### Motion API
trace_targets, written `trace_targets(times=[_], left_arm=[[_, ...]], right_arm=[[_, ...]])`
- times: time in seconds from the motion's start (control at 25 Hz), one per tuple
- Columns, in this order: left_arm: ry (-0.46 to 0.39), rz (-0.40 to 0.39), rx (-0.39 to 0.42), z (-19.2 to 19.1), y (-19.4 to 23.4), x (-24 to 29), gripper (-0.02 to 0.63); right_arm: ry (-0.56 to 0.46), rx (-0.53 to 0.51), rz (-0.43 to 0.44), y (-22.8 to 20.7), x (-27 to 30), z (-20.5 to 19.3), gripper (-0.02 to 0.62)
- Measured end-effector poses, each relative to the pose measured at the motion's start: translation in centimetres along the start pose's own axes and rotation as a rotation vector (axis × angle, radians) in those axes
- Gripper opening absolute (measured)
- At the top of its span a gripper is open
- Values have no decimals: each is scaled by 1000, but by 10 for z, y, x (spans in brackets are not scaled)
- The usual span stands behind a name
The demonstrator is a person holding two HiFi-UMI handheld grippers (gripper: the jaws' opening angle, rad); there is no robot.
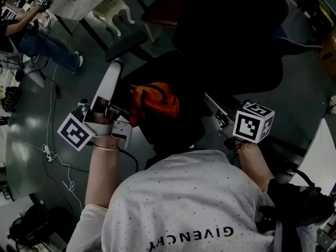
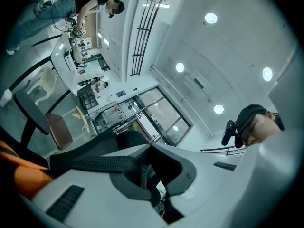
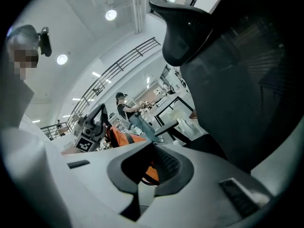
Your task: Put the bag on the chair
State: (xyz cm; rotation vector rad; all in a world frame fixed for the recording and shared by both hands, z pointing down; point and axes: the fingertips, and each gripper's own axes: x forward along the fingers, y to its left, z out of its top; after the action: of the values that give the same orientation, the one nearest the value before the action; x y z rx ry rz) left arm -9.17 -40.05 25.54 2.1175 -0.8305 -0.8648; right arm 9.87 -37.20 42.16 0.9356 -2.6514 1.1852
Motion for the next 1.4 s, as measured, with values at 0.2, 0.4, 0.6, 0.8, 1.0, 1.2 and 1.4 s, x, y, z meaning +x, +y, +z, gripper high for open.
trace_targets(times=[0.2, 0.4, 0.6, 0.8, 1.0, 1.2, 1.4], left_arm=[[13, 6, -57, -20, 29, 22, 0], [78, 22, -91, -39, 40, 52, 0], [99, 47, -131, -54, 49, 42, 0], [186, 162, -168, -102, 81, 21, 0], [247, 245, -190, -140, 96, -8, 0], [272, 282, -213, -152, 117, -25, 0], [297, 340, -246, -161, 132, -37, 1]], right_arm=[[3, 26, -2, -21, 6, -7, 6], [8, 53, 6, -31, 11, -7, 6], [-1, 67, 2, -34, 8, -8, 5], [-10, 79, -15, -47, -4, -12, 5], [-7, 96, -32, -56, -25, -32, 5], [24, 125, -26, -60, -15, -53, 6], [70, 152, -9, -53, 0, -63, 5]])
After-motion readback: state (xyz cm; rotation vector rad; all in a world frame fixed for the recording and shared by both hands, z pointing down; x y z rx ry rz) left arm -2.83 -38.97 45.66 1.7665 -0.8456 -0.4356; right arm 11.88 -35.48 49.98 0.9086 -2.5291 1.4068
